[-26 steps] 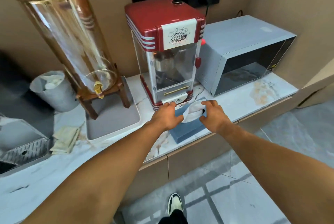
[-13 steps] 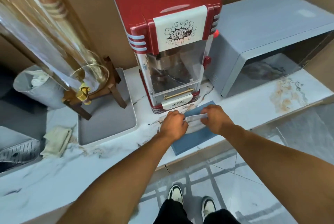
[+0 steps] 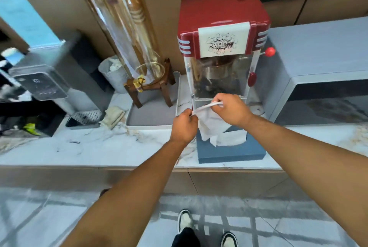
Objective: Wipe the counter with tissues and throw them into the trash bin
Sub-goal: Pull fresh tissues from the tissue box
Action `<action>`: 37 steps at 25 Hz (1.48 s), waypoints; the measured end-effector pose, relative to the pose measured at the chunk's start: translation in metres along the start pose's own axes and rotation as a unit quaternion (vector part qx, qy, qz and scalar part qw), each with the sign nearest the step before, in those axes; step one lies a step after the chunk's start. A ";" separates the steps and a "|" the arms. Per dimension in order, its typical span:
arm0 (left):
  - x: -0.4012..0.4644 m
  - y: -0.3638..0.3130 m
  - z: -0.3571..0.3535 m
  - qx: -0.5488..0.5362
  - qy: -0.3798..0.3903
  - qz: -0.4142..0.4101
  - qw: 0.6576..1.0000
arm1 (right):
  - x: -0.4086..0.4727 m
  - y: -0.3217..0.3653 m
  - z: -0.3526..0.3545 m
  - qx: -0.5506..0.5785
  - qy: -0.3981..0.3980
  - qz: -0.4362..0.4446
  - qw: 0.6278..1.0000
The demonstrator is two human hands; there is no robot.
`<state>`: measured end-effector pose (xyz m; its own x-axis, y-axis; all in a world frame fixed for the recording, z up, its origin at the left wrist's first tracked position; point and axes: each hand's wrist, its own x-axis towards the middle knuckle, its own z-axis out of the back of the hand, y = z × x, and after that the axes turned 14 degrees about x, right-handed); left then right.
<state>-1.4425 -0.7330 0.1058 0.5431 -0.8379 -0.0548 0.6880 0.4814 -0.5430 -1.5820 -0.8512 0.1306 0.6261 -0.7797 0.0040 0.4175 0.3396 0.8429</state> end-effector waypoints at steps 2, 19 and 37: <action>-0.011 0.012 0.023 -0.038 -0.036 0.044 0.998 | 0.005 0.025 -0.017 0.032 0.007 0.037 0.999; -0.129 0.287 0.171 -0.240 -0.100 0.266 0.928 | -0.006 0.213 -0.290 0.209 0.330 -0.092 0.916; -0.185 0.489 0.253 -0.356 -0.117 0.314 0.872 | 0.004 0.263 -0.488 0.275 0.274 -0.190 0.902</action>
<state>-1.0849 -0.2771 0.0626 0.8456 -0.3511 -0.4022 -0.2091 0.4753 -0.8546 -1.1486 -0.5083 0.0900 0.8008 -0.3561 -0.4815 0.3752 -0.3284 0.8668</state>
